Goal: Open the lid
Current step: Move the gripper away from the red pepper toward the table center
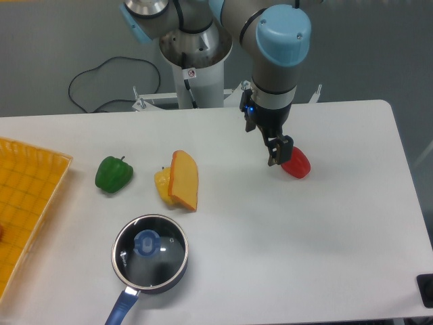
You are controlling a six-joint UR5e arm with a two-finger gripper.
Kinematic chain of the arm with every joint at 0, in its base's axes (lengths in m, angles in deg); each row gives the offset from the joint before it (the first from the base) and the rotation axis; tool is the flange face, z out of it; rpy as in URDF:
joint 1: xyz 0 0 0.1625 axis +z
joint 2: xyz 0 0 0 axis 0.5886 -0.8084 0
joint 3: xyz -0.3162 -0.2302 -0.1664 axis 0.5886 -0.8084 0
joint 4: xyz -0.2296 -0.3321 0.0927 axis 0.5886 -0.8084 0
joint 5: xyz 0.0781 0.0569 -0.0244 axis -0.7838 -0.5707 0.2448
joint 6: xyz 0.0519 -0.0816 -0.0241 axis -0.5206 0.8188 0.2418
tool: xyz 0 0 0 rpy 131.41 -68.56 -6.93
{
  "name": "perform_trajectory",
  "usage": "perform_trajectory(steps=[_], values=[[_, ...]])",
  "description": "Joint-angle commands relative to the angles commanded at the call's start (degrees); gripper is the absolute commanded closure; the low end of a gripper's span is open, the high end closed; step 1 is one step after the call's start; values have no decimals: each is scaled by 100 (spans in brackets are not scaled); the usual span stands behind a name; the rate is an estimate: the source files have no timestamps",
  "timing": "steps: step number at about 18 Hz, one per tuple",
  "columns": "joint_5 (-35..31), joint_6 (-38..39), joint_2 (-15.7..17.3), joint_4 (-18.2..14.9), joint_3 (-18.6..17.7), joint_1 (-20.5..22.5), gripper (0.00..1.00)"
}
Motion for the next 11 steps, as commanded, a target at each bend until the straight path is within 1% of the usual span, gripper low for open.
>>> perform_trajectory(steps=[6,8,10,11], values=[[26,0,0,-26,0,-18,0],[114,26,-17,-35,-52,-18,0],[184,52,17,0,-236,9,0],[185,96,18,9,-255,9,0]])
